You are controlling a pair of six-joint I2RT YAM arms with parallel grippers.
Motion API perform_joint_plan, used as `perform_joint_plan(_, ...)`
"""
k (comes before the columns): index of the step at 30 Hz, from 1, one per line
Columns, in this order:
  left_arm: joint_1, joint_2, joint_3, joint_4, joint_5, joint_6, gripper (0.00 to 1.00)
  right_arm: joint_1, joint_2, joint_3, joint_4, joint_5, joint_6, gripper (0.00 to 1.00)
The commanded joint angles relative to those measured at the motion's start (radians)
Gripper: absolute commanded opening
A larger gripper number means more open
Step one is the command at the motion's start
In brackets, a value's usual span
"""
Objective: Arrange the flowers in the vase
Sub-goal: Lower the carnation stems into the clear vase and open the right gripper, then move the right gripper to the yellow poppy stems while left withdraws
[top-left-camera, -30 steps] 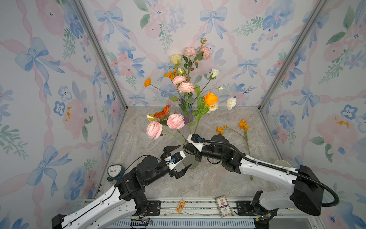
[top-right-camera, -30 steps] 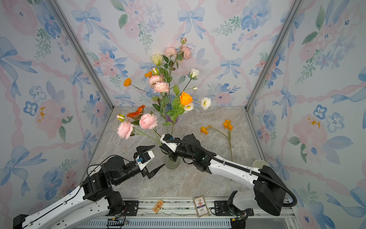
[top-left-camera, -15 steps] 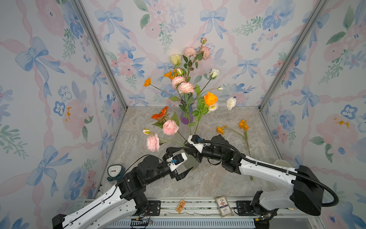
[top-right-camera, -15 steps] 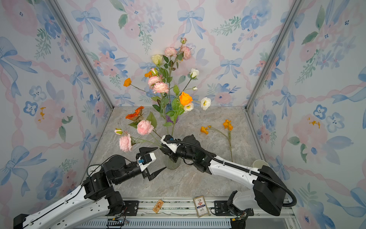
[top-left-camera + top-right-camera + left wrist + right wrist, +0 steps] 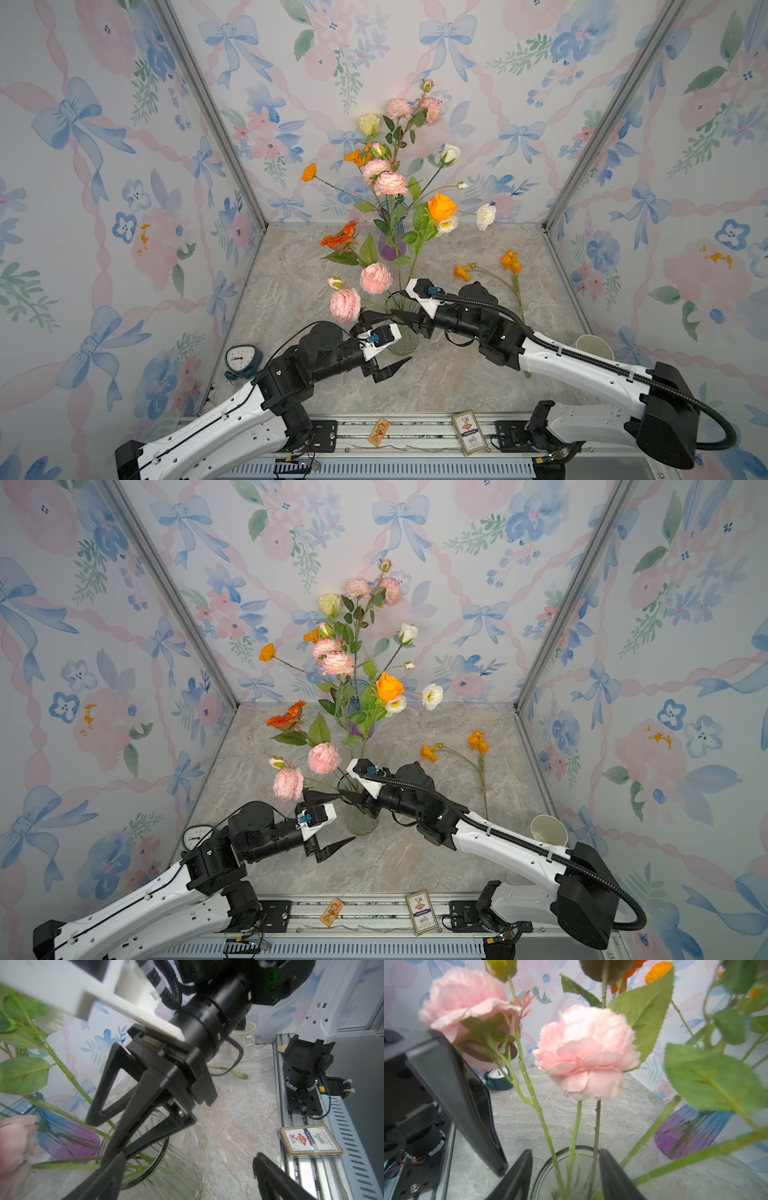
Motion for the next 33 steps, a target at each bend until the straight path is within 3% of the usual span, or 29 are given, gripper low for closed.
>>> perform_joint_plan(1, 0.0, 0.052, 0.089, 0.055, 0.063, 0.028, 0.98, -0.02, -0.105, -0.031, -0.086, 0.125, 0.035, 0.72)
perform_joint_plan(8, -0.058, 0.257, 0.279, 0.054, -0.053, 0.109, 0.98, -0.129, -0.348, -0.085, -0.401, 0.526, 0.23, 0.98)
perform_joint_plan(11, -0.096, 0.384, 0.377, 0.045, -0.12, 0.145, 0.98, -0.274, -0.39, -0.067, -0.625, 0.653, 0.4, 0.99)
perform_joint_plan(13, -0.115, 0.465, 0.434, 0.044, -0.147, 0.162, 0.98, -0.421, -0.381, -0.048, -0.751, 0.62, 0.497, 0.99)
perform_joint_plan(15, -0.125, 0.537, 0.485, 0.045, -0.149, 0.16, 0.98, -0.585, -0.334, -0.032, -0.832, 0.505, 0.549, 0.98)
perform_joint_plan(18, -0.126, 0.616, 0.519, 0.048, -0.116, 0.112, 0.97, -0.79, -0.212, -0.017, -0.869, 0.284, 0.561, 0.98)
perform_joint_plan(21, -0.127, 0.641, 0.469, 0.072, -0.086, 0.058, 0.96, -0.93, -0.063, 0.014, -0.881, 0.204, 0.527, 0.98)
perform_joint_plan(24, -0.154, 0.631, 0.39, 0.117, -0.1, 0.037, 0.97, -0.977, 0.065, 0.043, -0.844, 0.19, 0.498, 1.0)
perform_joint_plan(26, -0.182, 0.627, 0.358, 0.143, -0.129, 0.049, 0.98, -0.981, 0.151, 0.067, -0.814, 0.189, 0.489, 0.92)
perform_joint_plan(29, -0.193, 0.628, 0.361, 0.143, -0.117, 0.044, 0.98, -0.986, 0.267, 0.105, -0.789, 0.202, 0.488, 0.68)
perform_joint_plan(33, -0.192, 0.611, 0.355, 0.144, -0.12, 0.051, 0.98, -0.986, 0.37, 0.15, -0.779, 0.211, 0.466, 0.63)
